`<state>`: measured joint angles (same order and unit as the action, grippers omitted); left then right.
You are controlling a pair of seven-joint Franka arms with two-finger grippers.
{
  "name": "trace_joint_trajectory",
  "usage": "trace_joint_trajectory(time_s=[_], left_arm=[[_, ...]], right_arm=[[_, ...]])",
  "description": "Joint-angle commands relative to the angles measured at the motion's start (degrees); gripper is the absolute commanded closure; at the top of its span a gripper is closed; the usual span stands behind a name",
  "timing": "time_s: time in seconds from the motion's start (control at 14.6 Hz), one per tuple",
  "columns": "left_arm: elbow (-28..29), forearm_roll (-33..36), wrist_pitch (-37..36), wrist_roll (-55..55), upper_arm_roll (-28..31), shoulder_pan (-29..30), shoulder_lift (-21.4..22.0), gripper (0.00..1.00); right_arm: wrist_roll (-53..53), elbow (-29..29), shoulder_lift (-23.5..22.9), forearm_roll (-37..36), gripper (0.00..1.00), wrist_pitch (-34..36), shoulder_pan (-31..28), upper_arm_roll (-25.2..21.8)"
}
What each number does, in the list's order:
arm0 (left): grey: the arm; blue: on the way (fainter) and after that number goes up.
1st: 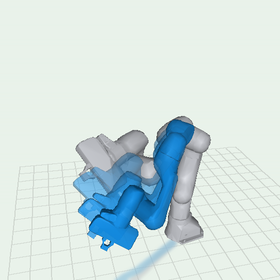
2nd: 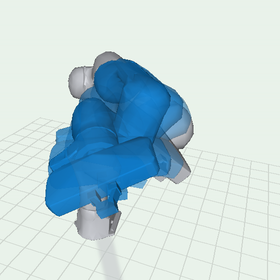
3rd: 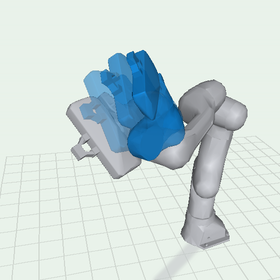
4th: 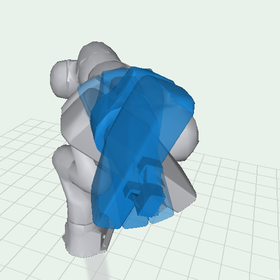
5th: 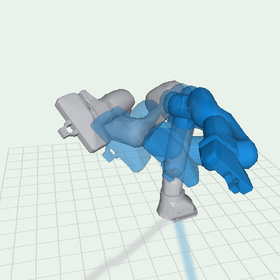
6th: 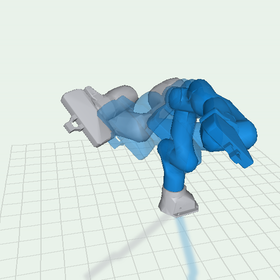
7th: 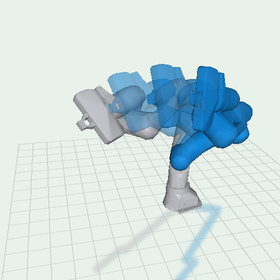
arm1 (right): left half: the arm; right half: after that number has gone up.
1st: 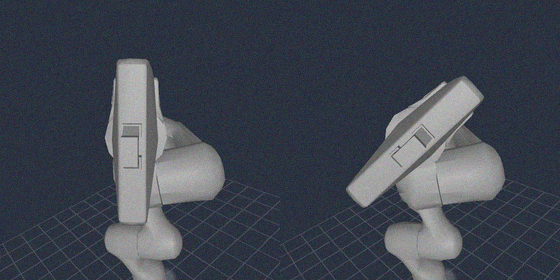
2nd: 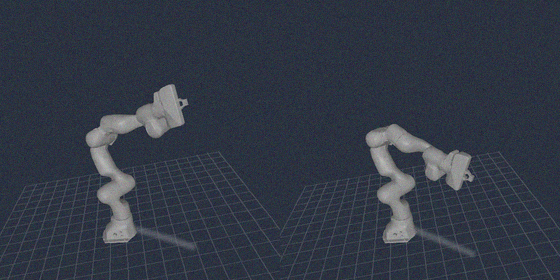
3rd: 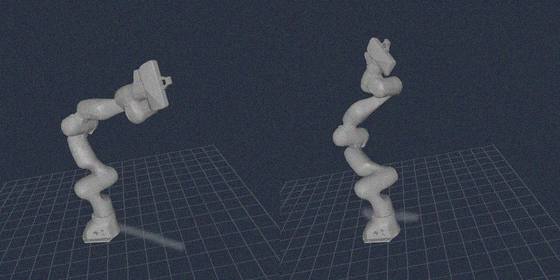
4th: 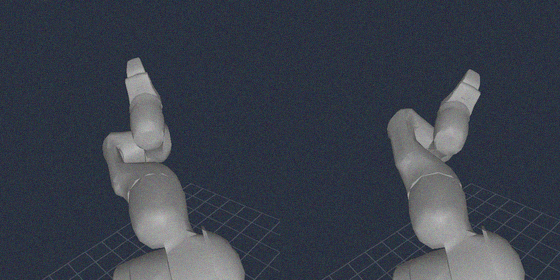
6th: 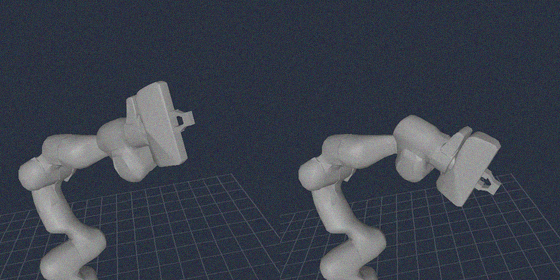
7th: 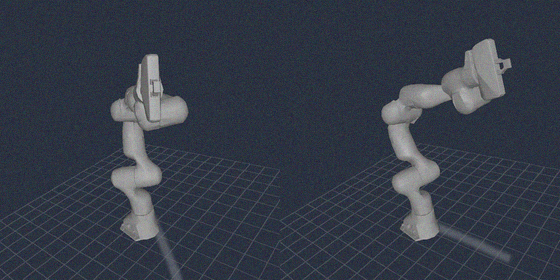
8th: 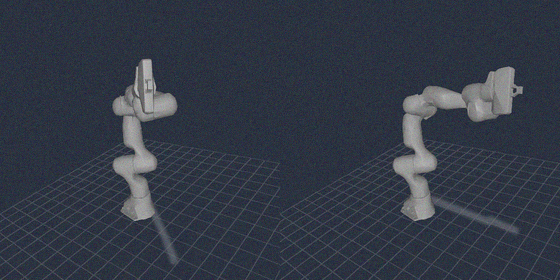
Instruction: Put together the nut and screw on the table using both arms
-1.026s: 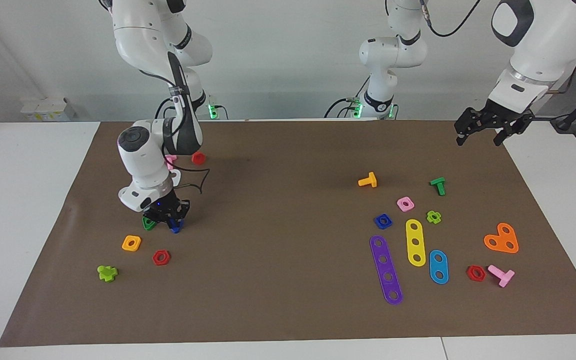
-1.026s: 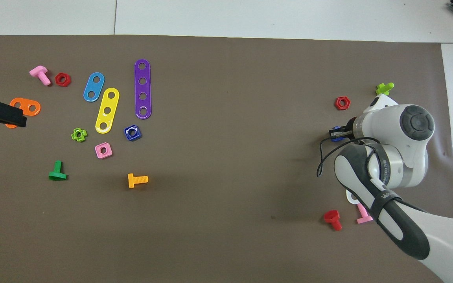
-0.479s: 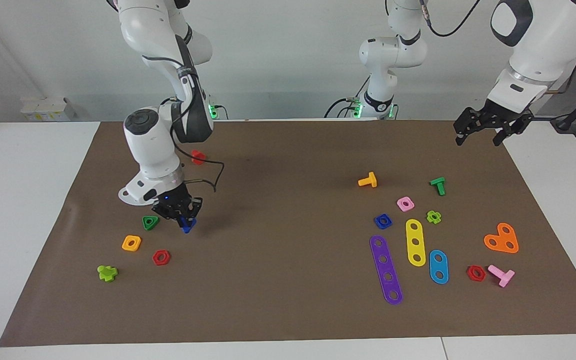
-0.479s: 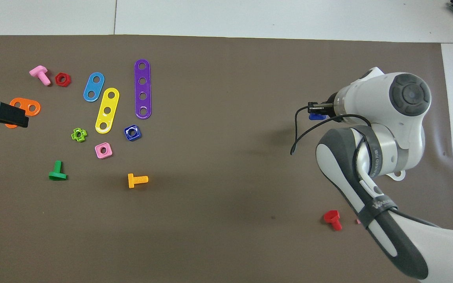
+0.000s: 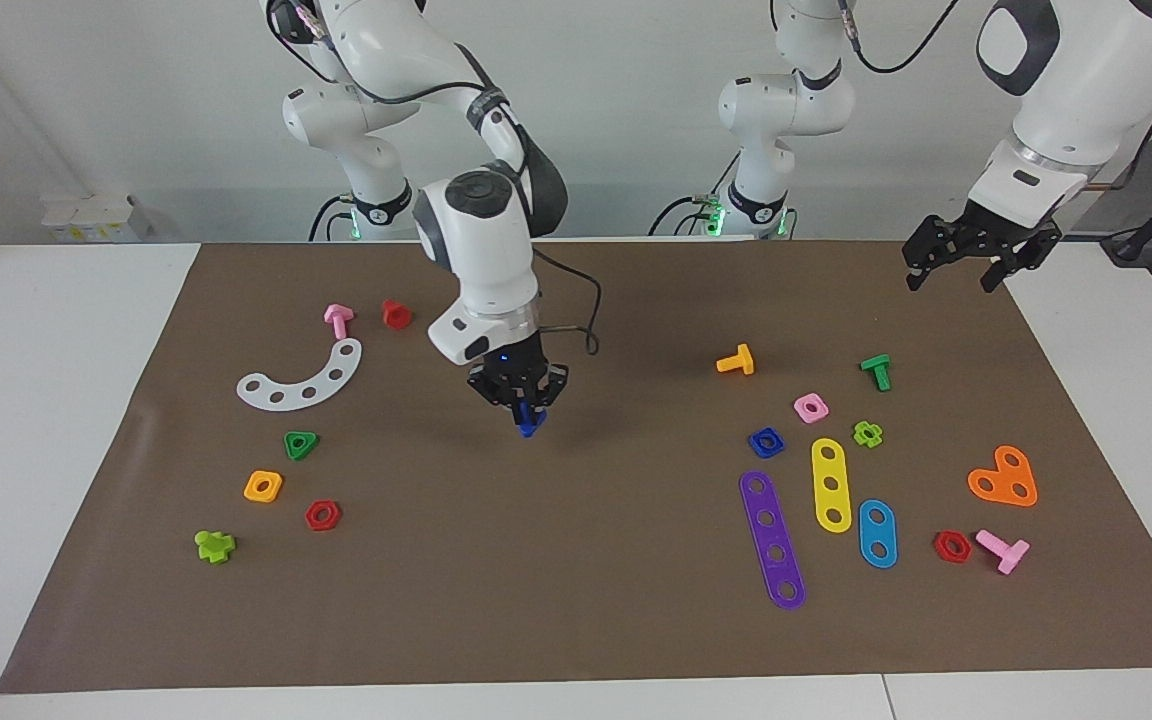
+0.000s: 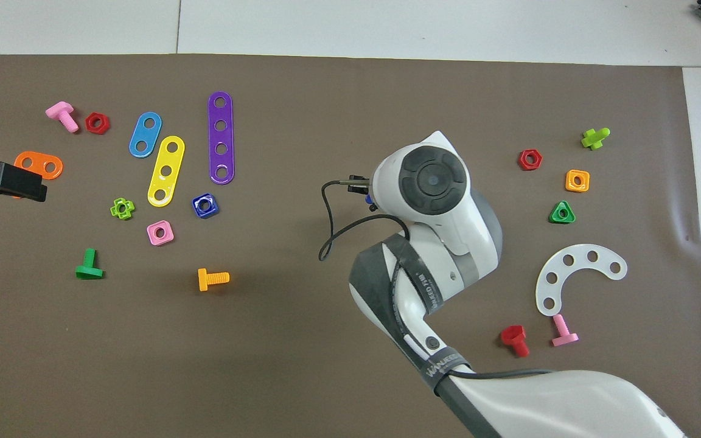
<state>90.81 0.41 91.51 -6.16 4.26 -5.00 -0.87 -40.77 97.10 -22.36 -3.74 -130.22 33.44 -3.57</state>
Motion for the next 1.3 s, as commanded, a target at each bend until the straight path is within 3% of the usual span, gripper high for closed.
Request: trace_joint_trajectory(time_s=[0.0, 0.41, 0.55, 0.96, 1.03, 1.09, 1.23], left_arm=[[6.7, 0.0, 3.3, -1.4, -0.1, -0.1, 4.1, 0.00], [10.6, -2.4, 6.4, 0.3, -0.2, -0.5, 4.9, 0.00], [12.4, -2.7, 9.6, 3.8, -0.7, -1.8, 3.9, 0.04], [14.3, -2.7, 21.8, 20.1, -0.5, -8.1, -4.6, 0.08], [14.9, -2.7, 23.9, 22.0, -0.5, -8.6, -5.4, 0.09], [16.3, -2.7, 25.9, 23.0, -0.5, -8.6, -5.5, 0.09], [17.8, -2.7, 28.7, 24.1, -0.5, -8.6, -5.8, 0.10]], right_arm=[[-8.8, -5.9, -7.4, -7.6, 1.00, -2.2, 2.9, -0.2], [-11.3, -7.5, -11.6, -9.4, 1.00, -8.7, 2.4, -0.2], [-11.4, -7.7, -11.7, -8.8, 1.00, -9.4, 2.9, -0.1], [-11.4, -6.9, -12.6, -8.7, 1.00, -10.1, 2.6, -0.1], [-11.5, -6.9, -12.6, -8.7, 0.58, -10.4, 2.6, -0.1], [-11.7, -7.0, -12.5, -8.7, 0.01, -10.4, 2.7, -0.1], [-12.4, -7.5, -12.5, -8.7, 0.00, -10.5, 2.8, -0.1]])
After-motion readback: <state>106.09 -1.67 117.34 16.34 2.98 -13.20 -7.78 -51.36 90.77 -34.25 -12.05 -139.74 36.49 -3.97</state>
